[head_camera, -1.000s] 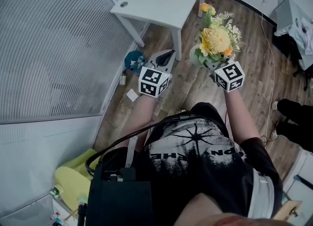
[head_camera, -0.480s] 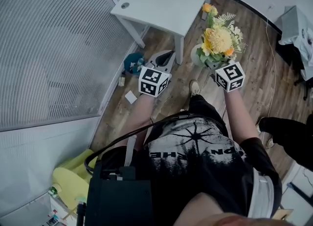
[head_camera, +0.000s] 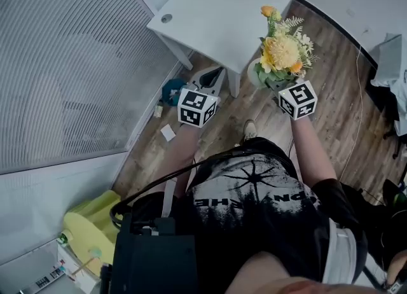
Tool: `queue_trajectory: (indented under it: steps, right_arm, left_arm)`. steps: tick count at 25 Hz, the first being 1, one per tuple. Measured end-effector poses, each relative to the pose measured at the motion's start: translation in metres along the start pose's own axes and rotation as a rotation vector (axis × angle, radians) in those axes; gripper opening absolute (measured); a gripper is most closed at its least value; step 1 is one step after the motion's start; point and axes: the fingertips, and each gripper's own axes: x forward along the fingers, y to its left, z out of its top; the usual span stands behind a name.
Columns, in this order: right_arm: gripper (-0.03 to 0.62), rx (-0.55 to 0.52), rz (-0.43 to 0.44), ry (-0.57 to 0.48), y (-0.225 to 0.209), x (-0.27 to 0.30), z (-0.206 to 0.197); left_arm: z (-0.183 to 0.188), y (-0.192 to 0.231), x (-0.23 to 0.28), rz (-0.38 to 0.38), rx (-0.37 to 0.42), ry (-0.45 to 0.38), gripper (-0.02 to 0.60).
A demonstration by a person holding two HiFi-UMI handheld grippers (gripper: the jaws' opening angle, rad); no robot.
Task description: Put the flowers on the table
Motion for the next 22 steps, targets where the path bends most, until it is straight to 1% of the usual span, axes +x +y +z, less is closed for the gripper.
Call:
queue_trajectory:
  steps: [6,10,13,19,22]
  right_arm:
    - [0.252,-0.014,0.065,0.003,-0.056,0.042,0.007]
    - [0.252,-0.02,0.097,0.002,-0.078,0.058,0.008]
    - [0.252,-0.024,0.12,0.0,-0.086,0.069,0.008]
    - [0.252,-0.028,0.148,-0.009,-0.096,0.075,0.004]
    - [0.252,-0.03,0.163,-0.005,-0.099,0.086,0.004]
  left_arm:
    - [0.019,0.035,0.048,0.077,-0.027,-0.01,0.012]
    - [0.025,0.047,0.066,0.117,-0.037,-0.018,0.012]
    - [0.029,0.053,0.074,0.142,-0.043,-0.026,0.012]
    - [0.031,0.053,0.084,0.171,-0.034,-0.032,0.012]
    - [0.031,0.064,0.09,0.184,-0.05,-0.036,0.012]
